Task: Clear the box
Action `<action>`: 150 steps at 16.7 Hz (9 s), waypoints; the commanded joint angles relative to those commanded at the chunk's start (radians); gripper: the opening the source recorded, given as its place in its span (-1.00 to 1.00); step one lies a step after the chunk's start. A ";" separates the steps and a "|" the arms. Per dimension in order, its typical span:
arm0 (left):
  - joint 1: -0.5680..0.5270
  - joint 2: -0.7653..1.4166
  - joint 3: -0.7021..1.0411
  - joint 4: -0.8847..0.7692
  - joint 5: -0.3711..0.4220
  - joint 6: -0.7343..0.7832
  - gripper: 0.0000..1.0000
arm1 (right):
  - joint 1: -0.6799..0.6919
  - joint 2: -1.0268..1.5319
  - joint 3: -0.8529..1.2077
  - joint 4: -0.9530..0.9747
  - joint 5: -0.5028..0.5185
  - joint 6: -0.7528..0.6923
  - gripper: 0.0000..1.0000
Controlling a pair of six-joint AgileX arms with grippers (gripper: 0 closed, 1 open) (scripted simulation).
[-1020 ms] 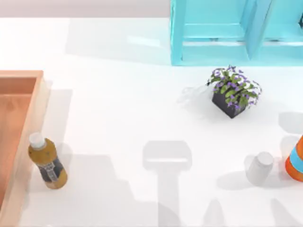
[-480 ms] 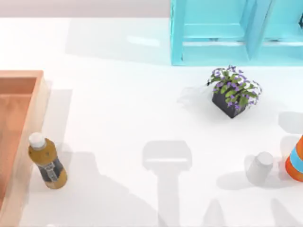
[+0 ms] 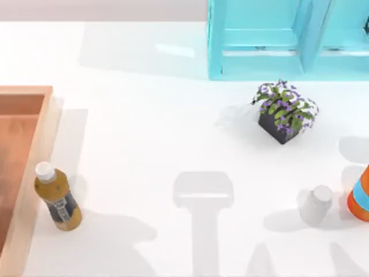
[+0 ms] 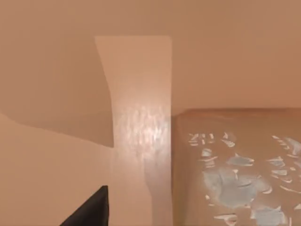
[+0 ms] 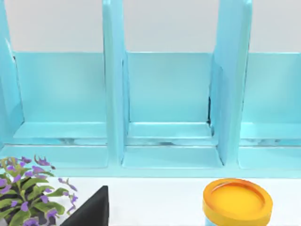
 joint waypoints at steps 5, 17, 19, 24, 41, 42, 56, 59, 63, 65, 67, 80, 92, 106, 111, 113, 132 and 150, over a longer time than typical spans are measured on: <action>0.000 0.000 -0.001 0.001 0.000 0.000 0.85 | 0.000 0.000 0.000 0.000 0.000 0.000 1.00; 0.000 0.000 -0.001 0.001 0.000 0.000 -0.96 | 0.000 0.000 0.000 0.000 0.000 0.000 1.00; 0.000 0.000 -0.001 0.001 0.000 0.000 -1.00 | 0.000 0.000 0.000 0.000 0.000 0.000 1.00; 0.000 0.000 -0.001 0.001 0.000 0.000 -1.00 | 0.000 0.000 0.000 0.000 0.000 0.000 1.00; -0.007 -0.120 0.410 -0.528 0.001 -0.007 -1.00 | 0.000 0.000 0.000 0.000 0.000 0.000 1.00; -0.007 -0.120 0.410 -0.528 0.001 -0.007 -1.00 | 0.000 0.000 0.000 0.000 0.000 0.000 1.00; -0.544 0.004 0.473 -0.314 -0.026 -0.545 -1.00 | 0.000 0.000 0.000 0.000 0.000 0.000 1.00; -0.761 0.056 0.461 -0.259 -0.025 -0.763 -1.00 | 0.000 0.000 0.000 0.000 0.000 0.000 1.00; -1.010 0.120 0.415 -0.219 -0.018 -1.010 -1.00 | 0.000 0.000 0.000 0.000 0.000 0.000 1.00; -1.098 0.145 0.392 -0.210 -0.013 -1.096 -1.00 | 0.000 0.000 0.000 0.000 0.000 0.000 1.00; -1.151 0.160 0.377 -0.206 -0.010 -1.148 -1.00 | 0.000 0.000 0.000 0.000 0.000 0.000 1.00; -1.162 0.220 0.276 -0.053 -0.009 -1.158 -1.00 | 0.000 0.000 0.000 0.000 0.000 0.000 1.00; -1.162 0.227 0.264 -0.035 -0.009 -1.158 0.06 | 0.000 0.000 0.000 0.000 0.000 0.000 1.00; -1.162 0.227 0.264 -0.035 -0.009 -1.158 1.00 | 0.000 0.000 0.000 0.000 0.000 0.000 1.00; -1.163 0.206 0.317 -0.105 -0.009 -1.161 1.00 | 0.000 0.000 0.000 0.000 0.000 0.000 1.00; -1.164 0.185 0.368 -0.181 -0.009 -1.162 1.00 | 0.000 0.000 0.000 0.000 0.000 0.000 1.00; -0.722 0.212 0.639 -0.435 -0.009 -0.718 1.00 | 0.000 0.000 0.000 0.000 0.000 0.000 1.00; -0.100 0.267 0.761 -0.495 -0.012 -0.087 1.00 | 0.000 0.000 0.000 0.000 0.000 0.000 1.00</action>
